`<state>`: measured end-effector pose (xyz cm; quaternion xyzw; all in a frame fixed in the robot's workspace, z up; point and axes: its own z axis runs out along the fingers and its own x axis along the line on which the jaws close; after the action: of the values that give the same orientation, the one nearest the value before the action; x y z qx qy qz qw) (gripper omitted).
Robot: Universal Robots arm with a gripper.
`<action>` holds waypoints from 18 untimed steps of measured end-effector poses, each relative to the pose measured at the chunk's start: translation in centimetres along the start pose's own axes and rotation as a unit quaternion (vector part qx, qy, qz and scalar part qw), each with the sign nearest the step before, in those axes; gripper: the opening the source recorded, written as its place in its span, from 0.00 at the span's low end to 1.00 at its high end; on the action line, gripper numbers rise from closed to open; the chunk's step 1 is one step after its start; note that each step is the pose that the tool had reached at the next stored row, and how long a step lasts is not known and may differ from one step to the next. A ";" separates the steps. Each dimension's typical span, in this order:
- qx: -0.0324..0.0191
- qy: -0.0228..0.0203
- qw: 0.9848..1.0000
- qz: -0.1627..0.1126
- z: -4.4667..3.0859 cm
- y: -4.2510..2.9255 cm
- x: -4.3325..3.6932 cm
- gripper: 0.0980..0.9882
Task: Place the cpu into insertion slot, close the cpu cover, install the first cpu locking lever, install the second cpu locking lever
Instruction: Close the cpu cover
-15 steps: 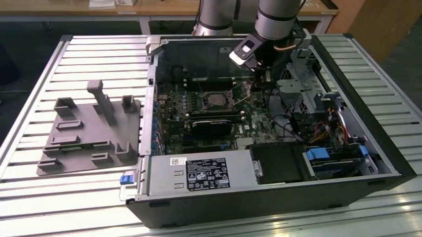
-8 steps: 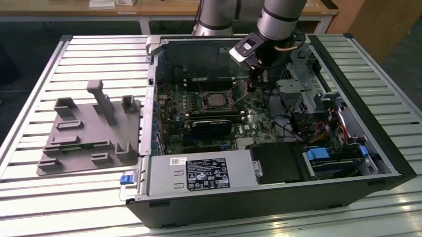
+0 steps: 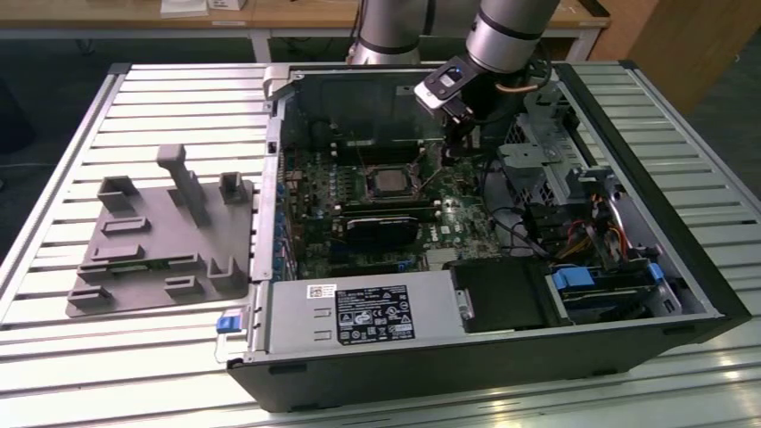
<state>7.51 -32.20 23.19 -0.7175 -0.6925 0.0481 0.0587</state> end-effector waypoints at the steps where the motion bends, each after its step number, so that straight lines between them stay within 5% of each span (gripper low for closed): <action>1: 0.000 0.000 1.000 0.000 0.01 -0.04 0.00 0.01; 18: -0.025 0.002 1.000 -0.001 0.57 -3.73 -0.14 0.01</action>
<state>3.74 -32.20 23.18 -0.7184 -0.6937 0.0296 0.0419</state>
